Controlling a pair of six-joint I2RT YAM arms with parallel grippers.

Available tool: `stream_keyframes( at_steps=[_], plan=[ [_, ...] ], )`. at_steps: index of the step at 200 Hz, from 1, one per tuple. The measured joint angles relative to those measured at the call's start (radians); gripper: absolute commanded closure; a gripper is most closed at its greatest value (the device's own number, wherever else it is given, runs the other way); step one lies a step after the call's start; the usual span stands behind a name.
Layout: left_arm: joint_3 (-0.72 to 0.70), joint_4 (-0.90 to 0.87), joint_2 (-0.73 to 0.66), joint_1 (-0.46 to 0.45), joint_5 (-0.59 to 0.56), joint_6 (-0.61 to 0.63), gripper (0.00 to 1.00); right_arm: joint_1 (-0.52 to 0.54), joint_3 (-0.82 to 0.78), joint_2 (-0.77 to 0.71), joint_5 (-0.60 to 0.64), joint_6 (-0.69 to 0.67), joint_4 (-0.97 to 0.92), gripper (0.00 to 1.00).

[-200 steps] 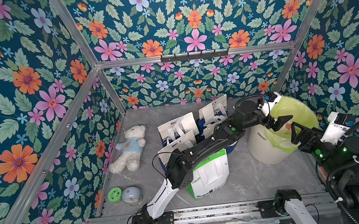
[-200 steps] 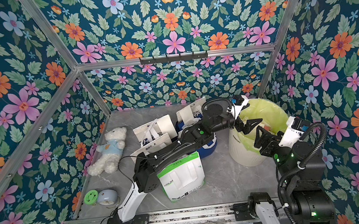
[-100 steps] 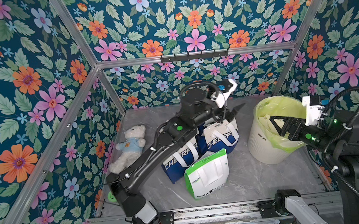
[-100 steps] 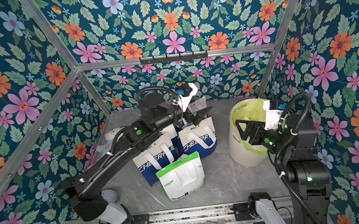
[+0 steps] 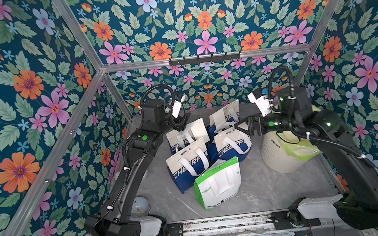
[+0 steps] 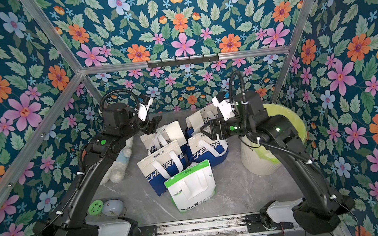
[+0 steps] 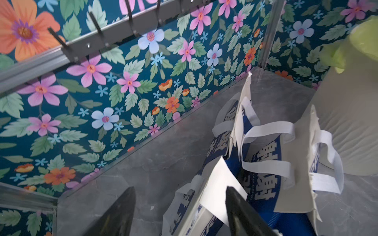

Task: Shred takeout receipts and throw away
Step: Pick up the takeout bag at the center of the board, then tear off the takeout receipt from the takeout bag.

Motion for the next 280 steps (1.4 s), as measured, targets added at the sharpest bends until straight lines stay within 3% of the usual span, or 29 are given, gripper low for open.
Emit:
stream_keyframes(
  at_steps=[45, 105, 147, 170, 231, 280],
  plan=[
    [-0.016, -0.010, 0.033, 0.075, 0.028, -0.020, 0.21, 0.021, 0.082, 0.185, 0.021, 0.009, 0.056, 0.19],
    [-0.056, -0.066, 0.082, 0.087, 0.123, 0.000, 0.35, 0.085, 0.355, 0.509, 0.067, -0.031, 0.034, 0.16],
    [-0.069, -0.087, 0.093, 0.086, 0.156, 0.009, 0.42, 0.118, 0.396, 0.609, 0.118, -0.057, 0.032, 0.13],
    [-0.079, -0.104, 0.103, 0.086, 0.163, 0.013, 0.52, 0.140, 0.392, 0.649, 0.142, -0.072, 0.033, 0.13],
    [-0.071, -0.112, 0.148, 0.086, 0.216, 0.014, 0.89, 0.185, 0.414, 0.718, 0.229, -0.086, 0.047, 0.13],
    [-0.095, -0.103, 0.137, 0.086, 0.240, 0.015, 0.99, 0.217, 0.496, 0.797, 0.322, -0.082, 0.051, 0.12]
  ],
)
